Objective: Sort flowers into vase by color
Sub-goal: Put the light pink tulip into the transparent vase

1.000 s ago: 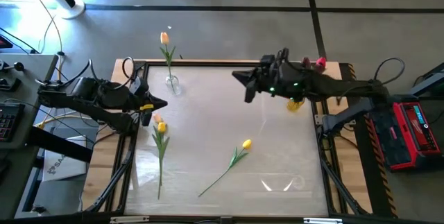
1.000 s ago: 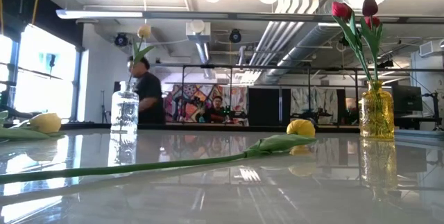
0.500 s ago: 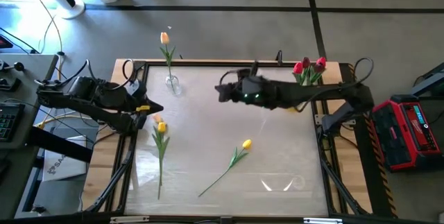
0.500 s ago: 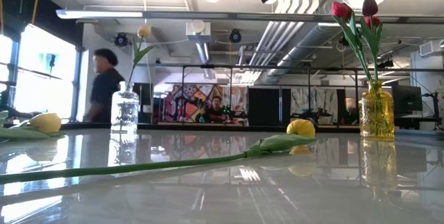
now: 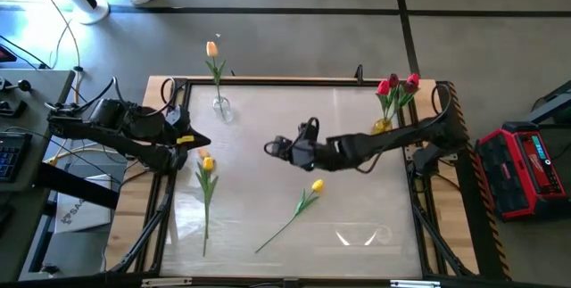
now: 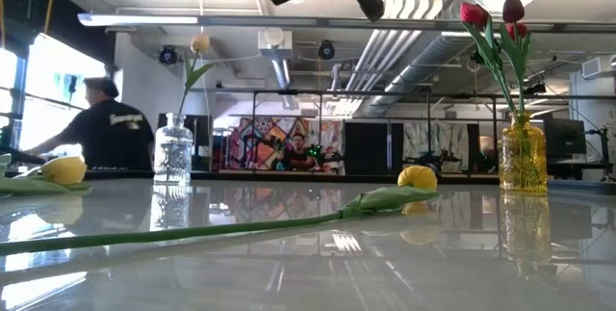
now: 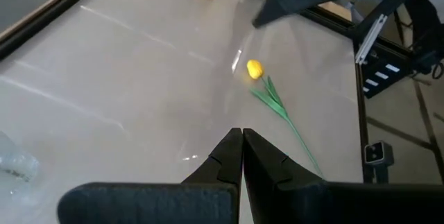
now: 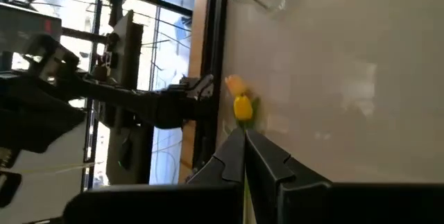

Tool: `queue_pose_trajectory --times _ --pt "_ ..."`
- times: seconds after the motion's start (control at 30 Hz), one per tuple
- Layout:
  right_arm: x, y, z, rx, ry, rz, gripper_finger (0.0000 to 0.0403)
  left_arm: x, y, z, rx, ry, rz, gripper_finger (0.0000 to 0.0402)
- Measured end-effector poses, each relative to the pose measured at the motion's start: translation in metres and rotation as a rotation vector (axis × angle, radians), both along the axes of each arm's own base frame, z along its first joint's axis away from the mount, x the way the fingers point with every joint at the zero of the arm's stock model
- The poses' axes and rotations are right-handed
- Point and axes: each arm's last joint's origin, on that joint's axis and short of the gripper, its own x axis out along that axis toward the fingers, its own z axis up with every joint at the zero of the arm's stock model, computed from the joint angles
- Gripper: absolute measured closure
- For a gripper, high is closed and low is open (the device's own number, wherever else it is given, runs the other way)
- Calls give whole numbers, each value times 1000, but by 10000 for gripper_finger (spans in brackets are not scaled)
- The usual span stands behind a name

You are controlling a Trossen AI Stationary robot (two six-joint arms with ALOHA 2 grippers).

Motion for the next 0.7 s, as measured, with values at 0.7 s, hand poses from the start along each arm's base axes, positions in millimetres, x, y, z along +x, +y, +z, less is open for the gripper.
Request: queue_pose_trajectory --times 0.7 --pt "-5 42 -14 41 5 -14 402 -12 1 -18 -102 245 76 401"
